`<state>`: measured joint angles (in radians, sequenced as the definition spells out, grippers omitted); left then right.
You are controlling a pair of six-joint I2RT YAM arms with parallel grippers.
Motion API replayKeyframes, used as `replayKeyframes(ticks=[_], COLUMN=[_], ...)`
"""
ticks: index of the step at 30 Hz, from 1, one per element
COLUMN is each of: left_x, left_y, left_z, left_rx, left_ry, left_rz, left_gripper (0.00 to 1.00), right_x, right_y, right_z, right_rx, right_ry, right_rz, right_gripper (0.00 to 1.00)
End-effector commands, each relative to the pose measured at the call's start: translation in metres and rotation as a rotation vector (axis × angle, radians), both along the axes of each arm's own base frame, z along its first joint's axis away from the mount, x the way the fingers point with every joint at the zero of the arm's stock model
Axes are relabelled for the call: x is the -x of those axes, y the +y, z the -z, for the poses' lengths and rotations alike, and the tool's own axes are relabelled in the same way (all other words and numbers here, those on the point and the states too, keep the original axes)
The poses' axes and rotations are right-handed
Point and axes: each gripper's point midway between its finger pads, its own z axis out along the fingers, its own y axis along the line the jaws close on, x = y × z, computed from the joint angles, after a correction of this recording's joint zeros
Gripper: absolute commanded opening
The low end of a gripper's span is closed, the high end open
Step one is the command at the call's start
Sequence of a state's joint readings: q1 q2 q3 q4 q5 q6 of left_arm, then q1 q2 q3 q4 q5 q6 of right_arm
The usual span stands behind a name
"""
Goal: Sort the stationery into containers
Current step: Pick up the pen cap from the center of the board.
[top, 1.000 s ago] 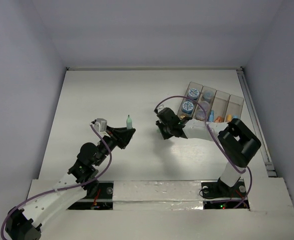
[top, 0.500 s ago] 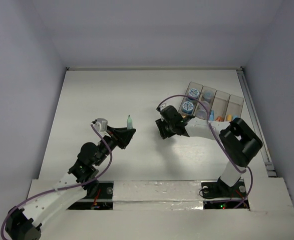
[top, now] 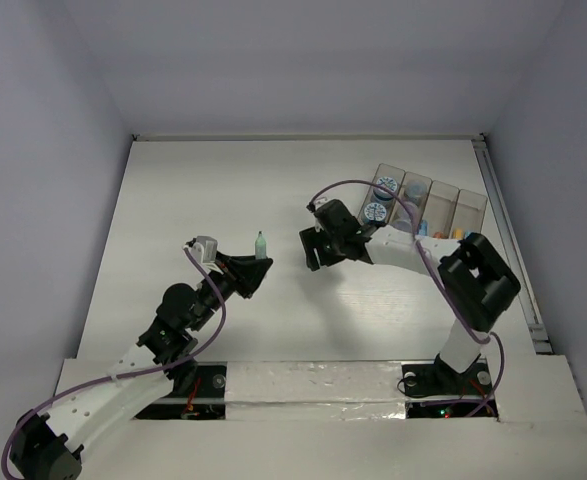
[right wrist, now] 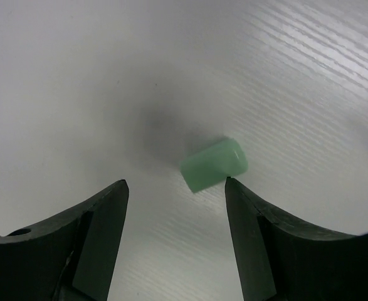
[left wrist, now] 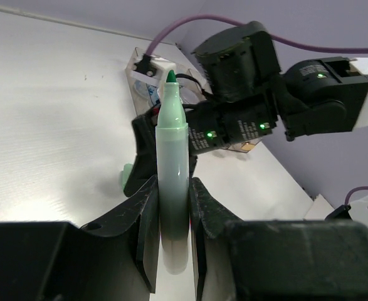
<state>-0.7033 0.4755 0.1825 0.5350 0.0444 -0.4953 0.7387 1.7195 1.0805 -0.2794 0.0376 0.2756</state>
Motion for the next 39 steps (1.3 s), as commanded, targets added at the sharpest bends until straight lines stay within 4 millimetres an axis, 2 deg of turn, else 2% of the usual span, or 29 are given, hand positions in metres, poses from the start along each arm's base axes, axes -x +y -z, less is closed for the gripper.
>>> replayKeyframes(ticks=[1, 3, 4, 8, 15, 20, 21, 22, 27, 28, 32, 39], left_x=[0.002, 0.002, 0.002, 0.002, 0.002, 0.002, 0.002, 0.002, 0.001, 0.001, 0.002, 0.002], left_y=[0.000, 0.000, 0.000, 0.000, 0.000, -0.001, -0.001, -0.001, -0.001, -0.001, 0.000, 0.000], left_z=[-0.016, -0.017, -0.017, -0.017, -0.018, -0.016, -0.016, -0.016, -0.016, -0.016, -0.016, -0.017], left_rx=[0.039, 0.039, 0.039, 0.040, 0.043, 0.038, 0.039, 0.040, 0.038, 0.038, 0.036, 0.039], left_ry=[-0.056, -0.057, -0.058, -0.057, -0.058, -0.055, -0.056, -0.055, -0.054, -0.054, -0.056, -0.060], left_rz=[0.005, 0.006, 0.008, 0.009, 0.011, 0.014, 0.012, 0.013, 0.009, 0.008, 0.006, 0.006], left_gripper=[0.00, 0.00, 0.00, 0.00, 0.00, 0.00, 0.00, 0.00, 0.00, 0.00, 0.00, 0.00], right_x=[-0.018, -0.023, -0.023, -0.035, -0.030, -0.034, -0.033, -0.037, -0.046, -0.045, -0.050, -0.046], right_y=[0.014, 0.016, 0.014, 0.011, 0.010, 0.018, 0.018, 0.021, 0.028, 0.028, 0.029, 0.019], right_z=[-0.001, -0.001, 0.006, 0.004, -0.006, -0.004, 0.001, -0.003, 0.002, 0.009, 0.014, 0.013], right_rx=[-0.020, -0.013, 0.010, 0.047, 0.017, 0.049, 0.066, 0.063, 0.085, 0.098, 0.123, 0.164], right_ry=[0.001, 0.001, 0.018, -0.004, -0.033, -0.028, -0.012, -0.020, -0.020, -0.005, 0.010, 0.025], right_rz=[0.052, 0.075, 0.084, 0.125, 0.096, 0.009, -0.002, -0.008, -0.033, -0.036, -0.024, 0.000], right_gripper=[0.69, 0.67, 0.66, 0.65, 0.64, 0.66, 0.66, 0.67, 0.67, 0.65, 0.56, 0.48])
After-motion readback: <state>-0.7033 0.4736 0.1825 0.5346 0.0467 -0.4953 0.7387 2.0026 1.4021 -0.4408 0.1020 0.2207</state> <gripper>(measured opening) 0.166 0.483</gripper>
